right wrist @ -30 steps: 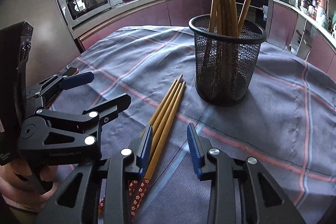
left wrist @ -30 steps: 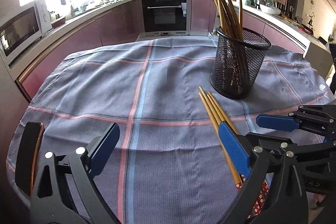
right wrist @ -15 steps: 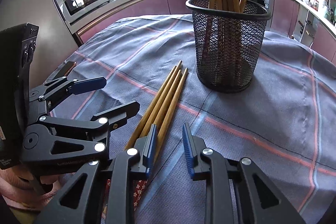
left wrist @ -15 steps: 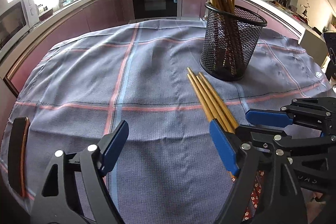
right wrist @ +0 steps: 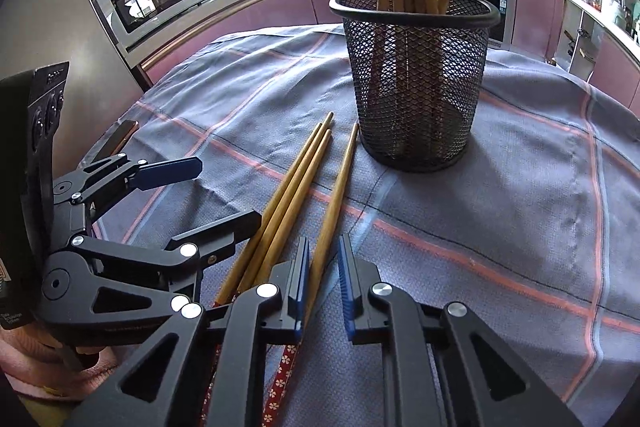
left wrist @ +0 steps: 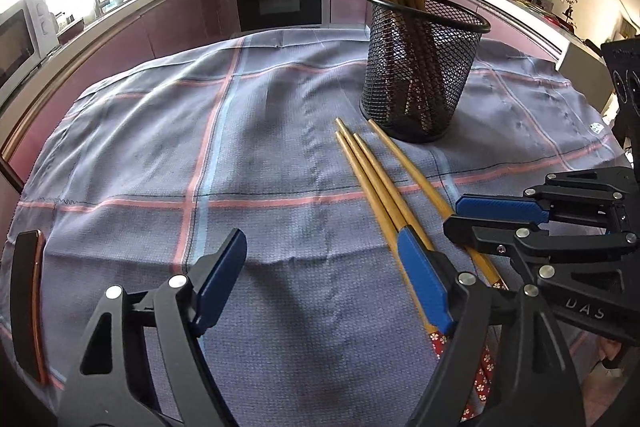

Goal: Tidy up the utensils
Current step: 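Lower both open tools over the remaining chopsticks on the cloth, then close the right tool on one chopstick while the left tool grasps another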

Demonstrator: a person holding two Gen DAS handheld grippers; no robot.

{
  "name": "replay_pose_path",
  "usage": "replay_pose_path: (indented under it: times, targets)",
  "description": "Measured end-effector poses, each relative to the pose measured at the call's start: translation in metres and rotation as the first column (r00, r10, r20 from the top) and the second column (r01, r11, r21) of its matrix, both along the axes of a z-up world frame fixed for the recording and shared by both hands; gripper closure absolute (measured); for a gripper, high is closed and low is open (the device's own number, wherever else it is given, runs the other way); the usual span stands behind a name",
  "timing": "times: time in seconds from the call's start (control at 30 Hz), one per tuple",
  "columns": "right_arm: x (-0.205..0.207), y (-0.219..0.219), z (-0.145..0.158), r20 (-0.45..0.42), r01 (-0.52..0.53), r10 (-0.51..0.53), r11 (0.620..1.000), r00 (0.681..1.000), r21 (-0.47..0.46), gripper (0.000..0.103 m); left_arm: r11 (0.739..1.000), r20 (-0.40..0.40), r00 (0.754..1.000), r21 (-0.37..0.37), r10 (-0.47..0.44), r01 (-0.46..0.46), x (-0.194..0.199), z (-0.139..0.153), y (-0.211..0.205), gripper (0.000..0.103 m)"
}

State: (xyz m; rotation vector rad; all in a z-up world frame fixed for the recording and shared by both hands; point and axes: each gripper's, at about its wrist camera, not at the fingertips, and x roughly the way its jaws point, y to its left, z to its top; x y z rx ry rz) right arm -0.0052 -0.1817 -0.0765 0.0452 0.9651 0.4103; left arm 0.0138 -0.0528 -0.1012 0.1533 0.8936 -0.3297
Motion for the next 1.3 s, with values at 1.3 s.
replay_pose_path:
  times: [1.3]
  targets:
    - [-0.001,-0.005,0.002,0.01,-0.01,0.01,1.0,1.0,0.0,0.09,0.997,-0.087,0.996,-0.072,-0.025,0.019,0.009,-0.004,0.005,0.04]
